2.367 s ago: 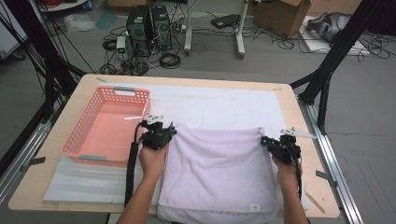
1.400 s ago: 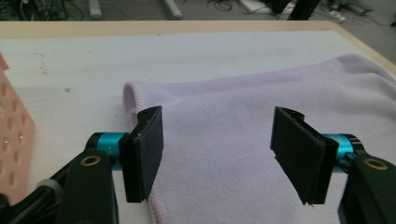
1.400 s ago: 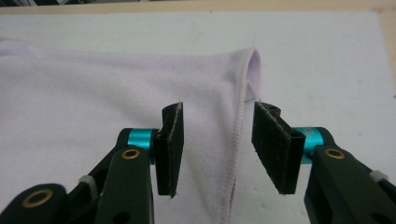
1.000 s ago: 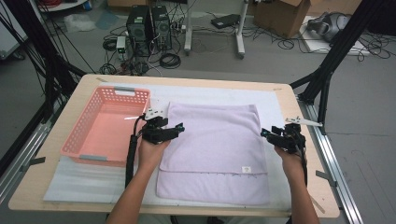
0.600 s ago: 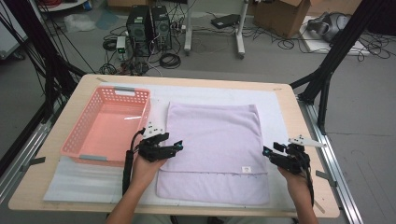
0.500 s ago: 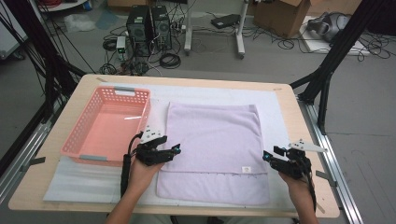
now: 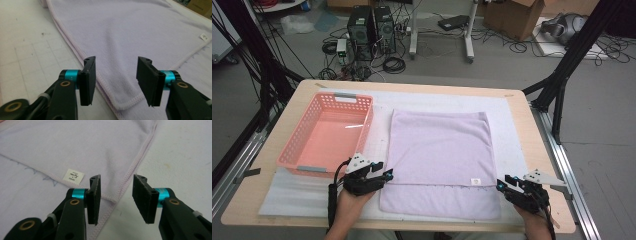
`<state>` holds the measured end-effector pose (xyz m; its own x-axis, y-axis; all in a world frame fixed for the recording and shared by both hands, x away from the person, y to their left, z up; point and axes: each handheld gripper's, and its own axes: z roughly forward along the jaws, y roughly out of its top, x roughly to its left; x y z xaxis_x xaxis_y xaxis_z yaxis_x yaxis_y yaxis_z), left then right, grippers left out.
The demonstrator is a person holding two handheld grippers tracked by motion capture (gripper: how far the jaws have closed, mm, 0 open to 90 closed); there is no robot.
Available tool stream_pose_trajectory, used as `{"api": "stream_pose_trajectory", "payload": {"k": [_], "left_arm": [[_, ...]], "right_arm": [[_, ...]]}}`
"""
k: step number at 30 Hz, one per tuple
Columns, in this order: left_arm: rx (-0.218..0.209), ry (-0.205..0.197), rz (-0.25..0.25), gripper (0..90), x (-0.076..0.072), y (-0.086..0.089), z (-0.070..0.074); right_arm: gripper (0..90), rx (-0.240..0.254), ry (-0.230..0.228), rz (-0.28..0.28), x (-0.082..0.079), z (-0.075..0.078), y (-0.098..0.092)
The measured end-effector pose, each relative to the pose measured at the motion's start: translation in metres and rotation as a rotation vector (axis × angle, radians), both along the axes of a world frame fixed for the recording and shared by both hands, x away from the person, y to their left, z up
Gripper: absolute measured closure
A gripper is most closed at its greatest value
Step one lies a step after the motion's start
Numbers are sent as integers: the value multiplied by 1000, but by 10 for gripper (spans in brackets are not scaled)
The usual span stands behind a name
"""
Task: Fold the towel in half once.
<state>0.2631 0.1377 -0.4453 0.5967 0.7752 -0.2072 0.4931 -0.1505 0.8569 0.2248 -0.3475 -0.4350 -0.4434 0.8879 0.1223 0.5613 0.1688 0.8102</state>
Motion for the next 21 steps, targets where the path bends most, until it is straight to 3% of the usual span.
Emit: {"api": "stream_pose_trajectory", "payload": {"k": [6,9,14,17,21], "left_arm": [[42,32,-21,555,-6,-3,-6],[68,27,-15,573,-6,-5,-6],[142,26,-1,719,-8,-12,-6],[182,13,-5,794,-8,-17,-7],[186,10,-7,822,-9,-17,-7]], "right_arm": [[614,-14,17,29,5,-6,9],[646,-42,34,37,10,-12,16],[829,-120,24,39,10,-11,23],[844,-143,19,46,8,-11,25],[828,-138,14,45,8,-11,25]]}}
